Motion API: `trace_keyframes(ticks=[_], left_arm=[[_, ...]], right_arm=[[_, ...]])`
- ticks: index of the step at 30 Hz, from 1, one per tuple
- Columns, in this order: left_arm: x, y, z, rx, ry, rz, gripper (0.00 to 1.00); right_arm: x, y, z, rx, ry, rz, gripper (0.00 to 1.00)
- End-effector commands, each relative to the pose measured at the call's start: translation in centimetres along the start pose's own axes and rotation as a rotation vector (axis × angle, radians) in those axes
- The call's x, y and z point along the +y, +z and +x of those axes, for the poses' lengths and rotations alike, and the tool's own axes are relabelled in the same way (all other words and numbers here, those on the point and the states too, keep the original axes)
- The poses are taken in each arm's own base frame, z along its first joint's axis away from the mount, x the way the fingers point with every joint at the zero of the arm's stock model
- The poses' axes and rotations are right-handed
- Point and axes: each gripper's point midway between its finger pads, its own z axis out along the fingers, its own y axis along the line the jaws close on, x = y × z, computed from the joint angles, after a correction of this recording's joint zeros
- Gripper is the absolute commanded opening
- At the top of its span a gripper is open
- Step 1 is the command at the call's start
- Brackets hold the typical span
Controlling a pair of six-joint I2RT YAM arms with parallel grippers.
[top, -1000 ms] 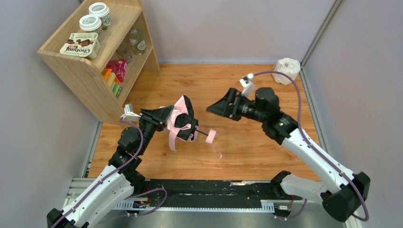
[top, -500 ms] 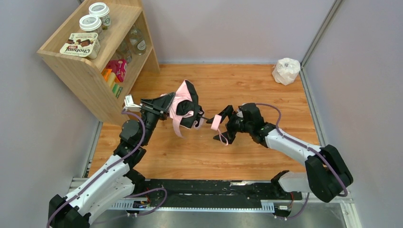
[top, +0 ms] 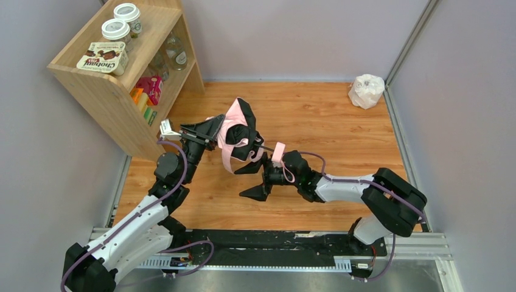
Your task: Put away the umbrella
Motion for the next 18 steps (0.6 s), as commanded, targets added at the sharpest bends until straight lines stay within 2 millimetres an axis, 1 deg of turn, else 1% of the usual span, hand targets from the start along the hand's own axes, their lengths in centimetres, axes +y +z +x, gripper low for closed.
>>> trace_keyframes(ticks=[1,5,8,12,15,16,18], left_arm=[[-6.3,-0.2,-0.9,-0.014,-0.085,0.187,0.00],[-6.6,-0.4,-0.8,-0.010,-0.100,0.201,0.00],[-6.6,-0.5,-0.9,-0.009,-0.102,0.199,0.00],[-6.1,-0.5,-0.7,-0.003,-0.128,0.191,0.00],[-6.0,-0.6,-0.8,-0.004,-0.142,0.189,0.00],[-6.0,-0.6,-0.8,-0.003,-0.145,0.189,0.00],[-6.0,-0.6,-0.7,0.001,-0.148,0.191,0.00]], right_arm=[[4.6,0.4,0.7,0.019,0.207,-0.149,0.83],[5.4,0.5,0.6,0.024,0.228,-0.188,0.81],[5.2,0.6,0.3,-0.002,0.253,-0.189,0.80],[6.0,0.8,1.1,0.032,0.257,-0.213,0.78],[5.9,0.9,1.5,0.033,0.266,-0.203,0.76],[5.8,1.0,1.4,0.025,0.267,-0.203,0.74],[5.8,1.0,1.2,0.011,0.281,-0.213,0.67]])
